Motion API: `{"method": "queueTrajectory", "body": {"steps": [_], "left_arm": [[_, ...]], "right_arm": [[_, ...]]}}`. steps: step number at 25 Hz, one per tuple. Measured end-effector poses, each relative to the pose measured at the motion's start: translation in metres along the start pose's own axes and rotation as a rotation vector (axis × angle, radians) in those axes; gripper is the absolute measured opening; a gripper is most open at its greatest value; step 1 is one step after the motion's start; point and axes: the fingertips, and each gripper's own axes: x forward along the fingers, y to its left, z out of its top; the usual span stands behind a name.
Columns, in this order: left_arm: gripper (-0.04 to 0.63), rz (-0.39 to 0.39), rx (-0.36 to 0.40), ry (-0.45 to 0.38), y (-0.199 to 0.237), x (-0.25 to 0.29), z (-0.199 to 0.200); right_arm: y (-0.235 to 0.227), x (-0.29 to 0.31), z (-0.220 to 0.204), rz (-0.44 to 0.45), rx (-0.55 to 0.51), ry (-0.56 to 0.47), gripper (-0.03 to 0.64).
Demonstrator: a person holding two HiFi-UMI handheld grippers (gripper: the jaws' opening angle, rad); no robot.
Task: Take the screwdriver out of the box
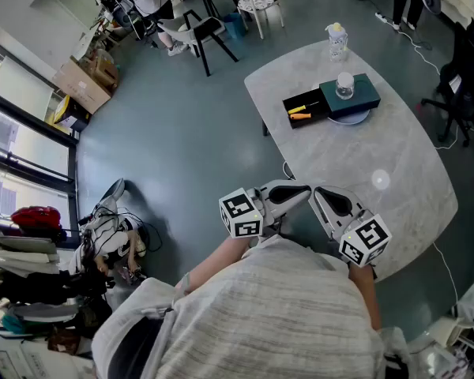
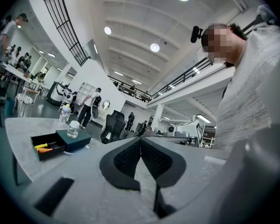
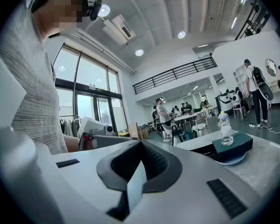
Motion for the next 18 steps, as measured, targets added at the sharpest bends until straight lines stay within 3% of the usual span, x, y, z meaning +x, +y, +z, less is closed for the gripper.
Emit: {"method": "queueTrajectory", "body": {"steps": [18], "left_arm": [[0.018,-0.002,-0.023,0.004,-0.006,-0.003,-0.006]], "right_arm": [[0.008,-0.002,-0.003,0.031,0.001,0.000,0.009]]}}
